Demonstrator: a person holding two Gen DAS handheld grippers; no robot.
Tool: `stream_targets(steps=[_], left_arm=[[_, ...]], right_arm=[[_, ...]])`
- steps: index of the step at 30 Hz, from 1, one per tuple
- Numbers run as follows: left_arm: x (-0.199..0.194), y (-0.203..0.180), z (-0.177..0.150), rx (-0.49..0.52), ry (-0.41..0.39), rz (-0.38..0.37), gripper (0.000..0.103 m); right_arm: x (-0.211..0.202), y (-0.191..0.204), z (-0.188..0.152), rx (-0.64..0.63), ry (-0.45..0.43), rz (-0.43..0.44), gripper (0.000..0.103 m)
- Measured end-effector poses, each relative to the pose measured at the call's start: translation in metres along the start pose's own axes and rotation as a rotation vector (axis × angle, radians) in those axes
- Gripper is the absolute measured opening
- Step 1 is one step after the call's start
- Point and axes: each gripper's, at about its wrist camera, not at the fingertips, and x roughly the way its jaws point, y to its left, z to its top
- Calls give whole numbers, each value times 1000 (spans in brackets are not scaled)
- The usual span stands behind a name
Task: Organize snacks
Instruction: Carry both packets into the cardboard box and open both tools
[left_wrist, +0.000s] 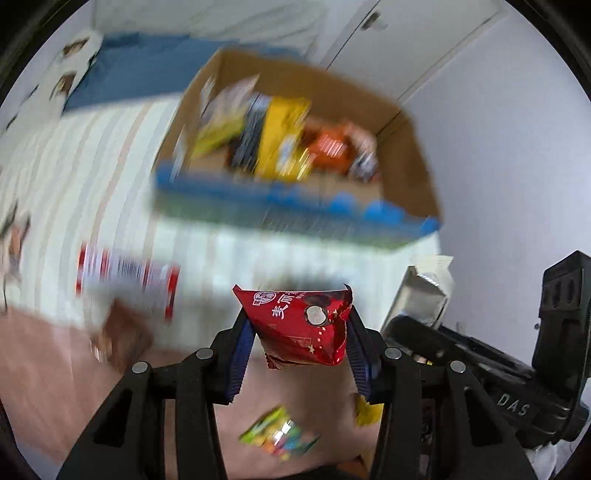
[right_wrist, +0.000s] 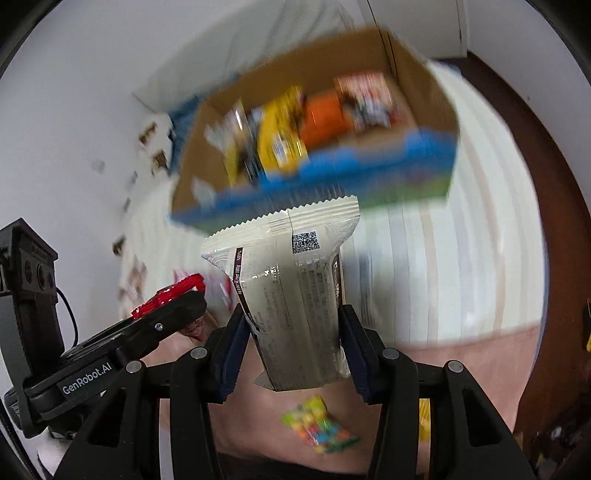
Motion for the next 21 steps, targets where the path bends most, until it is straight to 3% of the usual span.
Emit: stream_targets(steps=[5,12,16,21], left_arm=[[-12,-8,69,28,-41,10,44],[32,13,136,9,30,97,44],[70,31,146,-4,99,170,44],[108,47,139,-9,175,204,44]], right_arm=[[-13,12,75,-4,-47,-28,51],[23,11,157,29,20,-108,51],[61,0,178,57,91,-163,51],[109,-12,185,75,184,-226,51]])
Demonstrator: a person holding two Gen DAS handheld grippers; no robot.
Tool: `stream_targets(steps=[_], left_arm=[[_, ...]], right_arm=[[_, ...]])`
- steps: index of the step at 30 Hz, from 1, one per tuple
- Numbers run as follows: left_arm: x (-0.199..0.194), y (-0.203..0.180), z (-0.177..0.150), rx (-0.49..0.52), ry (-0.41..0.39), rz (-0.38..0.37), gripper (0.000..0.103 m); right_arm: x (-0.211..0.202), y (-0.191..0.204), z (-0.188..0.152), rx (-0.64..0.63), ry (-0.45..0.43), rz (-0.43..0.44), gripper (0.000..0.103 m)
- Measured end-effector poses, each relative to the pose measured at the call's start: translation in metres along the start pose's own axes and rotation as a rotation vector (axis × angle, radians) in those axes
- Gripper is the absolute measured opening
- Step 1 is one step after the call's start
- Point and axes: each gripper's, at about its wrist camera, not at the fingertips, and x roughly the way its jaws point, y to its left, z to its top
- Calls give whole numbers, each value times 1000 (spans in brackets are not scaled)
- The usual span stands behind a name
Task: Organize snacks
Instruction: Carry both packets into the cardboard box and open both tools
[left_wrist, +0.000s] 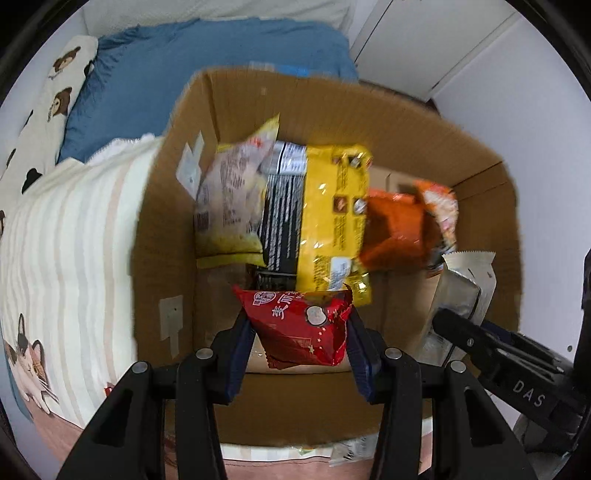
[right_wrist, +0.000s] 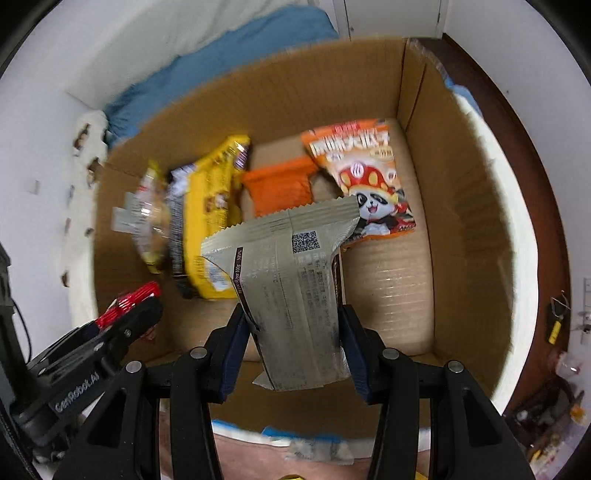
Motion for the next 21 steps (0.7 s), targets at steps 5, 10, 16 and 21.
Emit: stream_targets(steps=[5,10,16,21], left_arm=[[28,5,0,10,67,30,46],[31,8,-1,17,68,63,67],[25,9,-2,33,45,73,86],[9,5,-5,45,17,74,90]], right_arm=[[35,-5,5,8,98,-34,55],[45,-6,9,-13,121,-61,93],[33,-11,10,-33,81,-70,96],[15,-13,8,-66,31,-91,96]])
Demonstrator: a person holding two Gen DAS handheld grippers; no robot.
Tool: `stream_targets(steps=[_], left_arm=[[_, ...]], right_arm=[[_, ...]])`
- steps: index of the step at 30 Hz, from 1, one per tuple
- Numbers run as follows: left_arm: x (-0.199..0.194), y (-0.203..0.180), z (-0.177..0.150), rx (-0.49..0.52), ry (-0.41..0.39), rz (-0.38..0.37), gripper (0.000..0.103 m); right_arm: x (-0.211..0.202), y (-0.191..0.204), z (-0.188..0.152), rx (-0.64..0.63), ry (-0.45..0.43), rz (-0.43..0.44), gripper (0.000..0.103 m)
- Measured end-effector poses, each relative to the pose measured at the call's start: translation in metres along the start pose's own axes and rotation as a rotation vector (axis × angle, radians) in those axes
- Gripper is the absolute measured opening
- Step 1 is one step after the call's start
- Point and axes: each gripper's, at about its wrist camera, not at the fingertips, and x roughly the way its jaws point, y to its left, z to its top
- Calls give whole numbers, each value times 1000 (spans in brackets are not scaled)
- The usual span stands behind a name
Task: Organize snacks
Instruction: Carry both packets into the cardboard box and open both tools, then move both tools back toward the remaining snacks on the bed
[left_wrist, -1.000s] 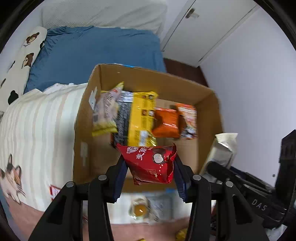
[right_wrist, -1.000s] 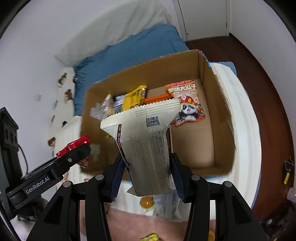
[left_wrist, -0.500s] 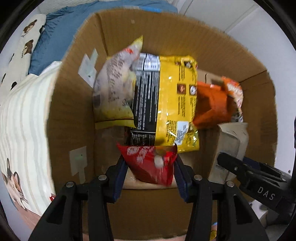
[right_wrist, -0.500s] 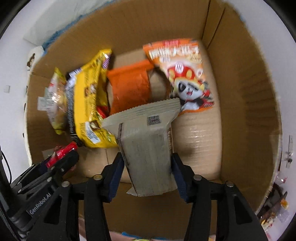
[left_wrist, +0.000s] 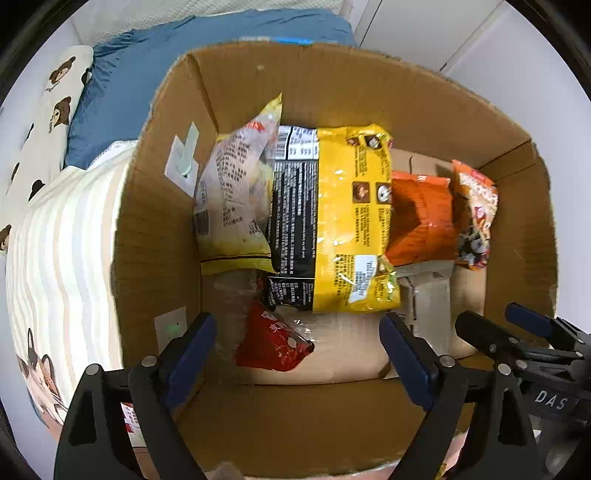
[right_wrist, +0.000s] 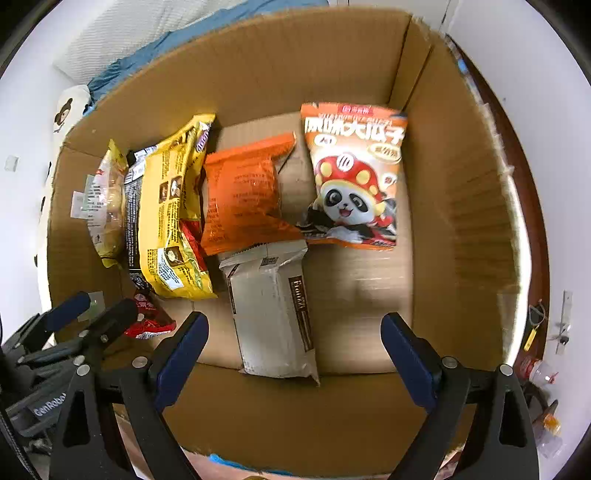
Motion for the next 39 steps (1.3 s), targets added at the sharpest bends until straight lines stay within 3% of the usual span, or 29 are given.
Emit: stream_targets(steps=[6,13,19,23,28,33,39], left_arm=[[-42,-13,-17,30,-86,-18,90],[-102,-29,-74,79,-273,-1,90],[-114,-23,-137,55,-281,-71,90],[-99,-18,-185,10,-206,-136,90],[-51,-16,-238,-34,-67,-149,90],[-3,-15,-277,-97,77,-150,90],[53,-10,-315,-239,289,-251,90]], right_arm=[[-31,2,-25,-29,-72,9,96],[-85,0,-76,-73,-230,4,96],[-116,-4,-137,-51,-283,90,96],[-115,-19,-184,-14,-261,150,96],[-85,-46,-226,58,-200,182,96],[-39,-90,-266,228,-106,241,96],[3,-133,-313,411,-39,276,96]])
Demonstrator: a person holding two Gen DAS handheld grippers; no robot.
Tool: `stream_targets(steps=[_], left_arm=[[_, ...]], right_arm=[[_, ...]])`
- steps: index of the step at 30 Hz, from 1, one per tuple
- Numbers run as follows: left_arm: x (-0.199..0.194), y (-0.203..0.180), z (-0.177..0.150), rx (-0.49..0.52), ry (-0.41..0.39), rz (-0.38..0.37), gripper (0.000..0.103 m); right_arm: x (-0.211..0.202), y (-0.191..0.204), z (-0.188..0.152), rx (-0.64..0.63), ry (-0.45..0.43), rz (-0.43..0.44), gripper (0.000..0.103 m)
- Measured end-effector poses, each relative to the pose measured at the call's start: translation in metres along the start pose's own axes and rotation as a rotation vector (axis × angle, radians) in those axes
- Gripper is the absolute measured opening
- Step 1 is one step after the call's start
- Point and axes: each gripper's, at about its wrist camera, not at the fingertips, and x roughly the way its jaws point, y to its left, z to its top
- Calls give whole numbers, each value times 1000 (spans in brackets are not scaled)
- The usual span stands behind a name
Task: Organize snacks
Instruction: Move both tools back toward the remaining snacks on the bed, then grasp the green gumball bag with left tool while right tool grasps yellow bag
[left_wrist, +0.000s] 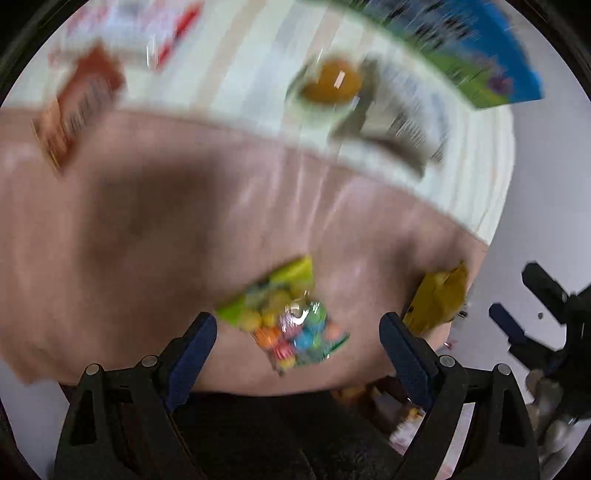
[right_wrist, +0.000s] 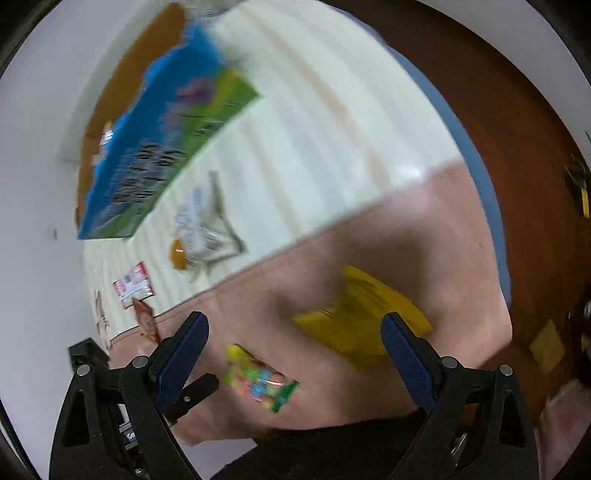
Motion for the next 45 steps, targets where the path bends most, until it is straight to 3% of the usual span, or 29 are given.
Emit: stream_targets(steps=[6,8,12,14,16,17,20,26,28,32,35,41,43,44,45], left_arm=[[59,7,-8,-148,173,-103,88],[68,4,-7,-173,172,-112,88],[65,-9,2,-128,101,-56,76],[59,-19,9,-70,67,-7,67],[56,-27,12,-18,42,24,67],[54,-30,13,4,35,39,62],[46,-41,20,110,-6,103,58],[41,-68,23,300,-66,247,58],[44,-72,22,299,-66,244,59],[47,-70,22,249,-55,193,64],[43,-50,22,201,-37,157,64],[42,-32,14,186,-34,158,64],[50,-39,13,207,-48,190,61],[56,-43,8,218,-60,209,53],[54,-45,7,233,-74,224,49]], right_arm=[[12,-49,-20,149,-11,-16,96],[16,-60,-23,198,-13,-4,94],[35,-79,-23,298,30,48,91],[46,-84,-23,339,45,74,85],[60,-88,-23,365,74,87,62],[66,-88,-22,361,81,83,59],[71,-65,-19,186,93,-4,50],[79,21,-28,-465,105,-303,49],[80,32,-33,-531,94,-344,52],[72,25,-31,-434,79,-283,69],[73,4,-28,-303,101,-218,70],[81,-13,-31,-223,75,-184,70],[82,-12,-33,-242,58,-197,66],[85,-8,-30,-248,53,-195,62],[85,-5,-32,-257,53,-192,46]])
